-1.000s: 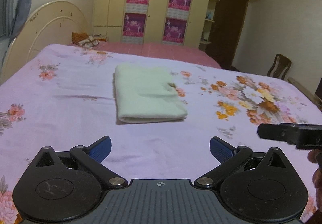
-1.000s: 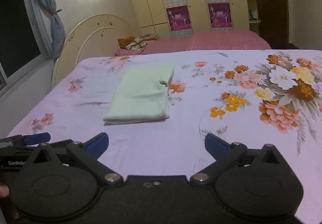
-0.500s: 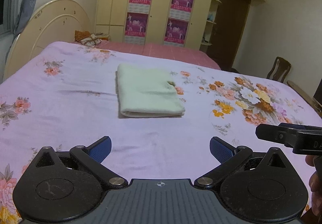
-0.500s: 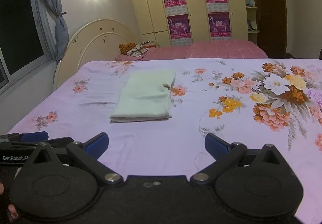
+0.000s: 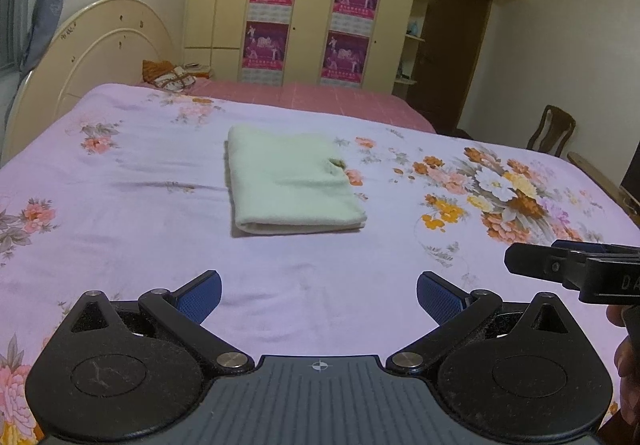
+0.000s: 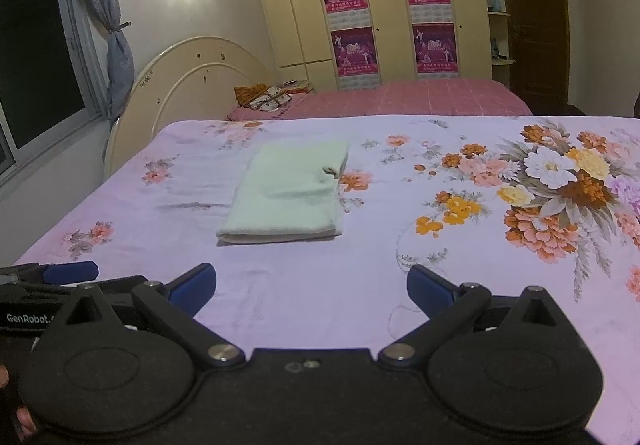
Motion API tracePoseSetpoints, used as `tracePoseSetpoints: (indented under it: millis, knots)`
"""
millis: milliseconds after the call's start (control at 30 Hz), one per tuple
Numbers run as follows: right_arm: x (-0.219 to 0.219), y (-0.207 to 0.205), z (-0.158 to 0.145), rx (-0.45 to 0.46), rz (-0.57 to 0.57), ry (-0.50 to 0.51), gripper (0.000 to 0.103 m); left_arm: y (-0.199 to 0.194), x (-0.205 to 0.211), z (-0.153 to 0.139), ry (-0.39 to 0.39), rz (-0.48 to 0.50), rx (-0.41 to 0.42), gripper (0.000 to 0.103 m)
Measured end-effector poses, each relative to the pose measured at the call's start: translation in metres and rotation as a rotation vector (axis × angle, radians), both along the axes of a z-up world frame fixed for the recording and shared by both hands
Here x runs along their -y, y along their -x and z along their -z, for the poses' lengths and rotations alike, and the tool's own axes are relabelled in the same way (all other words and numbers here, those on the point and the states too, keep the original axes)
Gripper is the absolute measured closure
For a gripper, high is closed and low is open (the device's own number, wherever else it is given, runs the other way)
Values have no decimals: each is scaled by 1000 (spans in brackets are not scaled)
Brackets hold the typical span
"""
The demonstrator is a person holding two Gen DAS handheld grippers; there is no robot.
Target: Fold small clothes
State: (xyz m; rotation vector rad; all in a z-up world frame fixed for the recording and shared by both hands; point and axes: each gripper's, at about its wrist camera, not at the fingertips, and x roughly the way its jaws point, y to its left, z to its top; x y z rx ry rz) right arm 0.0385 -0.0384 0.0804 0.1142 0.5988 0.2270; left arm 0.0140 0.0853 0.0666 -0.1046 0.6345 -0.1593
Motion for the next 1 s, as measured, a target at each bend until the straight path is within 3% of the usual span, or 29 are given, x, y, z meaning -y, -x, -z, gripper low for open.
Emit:
tracePoseSetpoints:
  millis: [1000]
  knots:
    - [2,-3,5,-4,0,-5,1,-2,2,5,-7,-7,-4,0]
